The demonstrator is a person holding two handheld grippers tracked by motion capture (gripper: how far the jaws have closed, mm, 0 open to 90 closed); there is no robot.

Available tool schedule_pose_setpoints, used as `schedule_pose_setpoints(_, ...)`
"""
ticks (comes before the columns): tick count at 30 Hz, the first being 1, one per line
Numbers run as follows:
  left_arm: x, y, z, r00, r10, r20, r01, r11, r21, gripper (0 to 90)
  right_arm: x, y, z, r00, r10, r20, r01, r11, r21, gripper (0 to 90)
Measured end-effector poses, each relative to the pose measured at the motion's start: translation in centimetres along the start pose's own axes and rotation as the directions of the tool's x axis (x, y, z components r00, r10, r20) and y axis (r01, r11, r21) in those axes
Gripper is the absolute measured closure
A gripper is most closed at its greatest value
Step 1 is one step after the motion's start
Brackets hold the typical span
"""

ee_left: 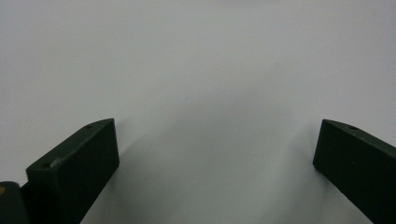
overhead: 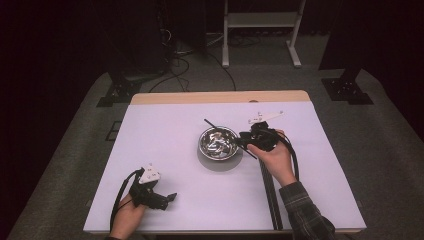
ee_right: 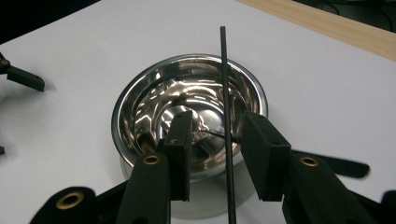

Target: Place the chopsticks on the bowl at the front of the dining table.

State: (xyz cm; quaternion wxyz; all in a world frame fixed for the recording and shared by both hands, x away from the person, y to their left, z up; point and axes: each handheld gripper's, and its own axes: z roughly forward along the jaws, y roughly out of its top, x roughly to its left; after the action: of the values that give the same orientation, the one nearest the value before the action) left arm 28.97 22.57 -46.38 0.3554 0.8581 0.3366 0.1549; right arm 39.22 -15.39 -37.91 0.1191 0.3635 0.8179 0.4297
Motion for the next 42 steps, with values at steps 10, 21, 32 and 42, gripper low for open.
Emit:
schedule_pose_setpoints(10,0.0,0.0,0.0,1.0,-0.003,0.0,0.003,1.0,-0.004,0.0,-0.8,-1.7,-1.9,0.9998,0.011,0.015,-0.011,1.0,-0.003,62.1)
schedule_pose_setpoints(21,0.0,0.0,0.0,1.0,-0.005,0.001,0.005,1.0,-0.004,0.0,-1.7,-3.9,-3.5,0.9986,0.035,0.04,-0.034,0.999,-0.016,60.1)
schedule_pose_setpoints(32,0.0,0.0,0.0,1.0,-0.002,0.001,0.002,1.0,-0.002,0.0,-2.6,-5.3,-4.8,0.9951,0.044,0.089,-0.043,0.999,-0.016,57.8)
schedule_pose_setpoints(42,0.0,0.0,0.0,1.0,-0.003,0.001,0.003,1.0,-0.002,0.0,-3.9,-6.8,-5.7,0.9894,0.059,0.132,-0.058,0.998,-0.006,51.4)
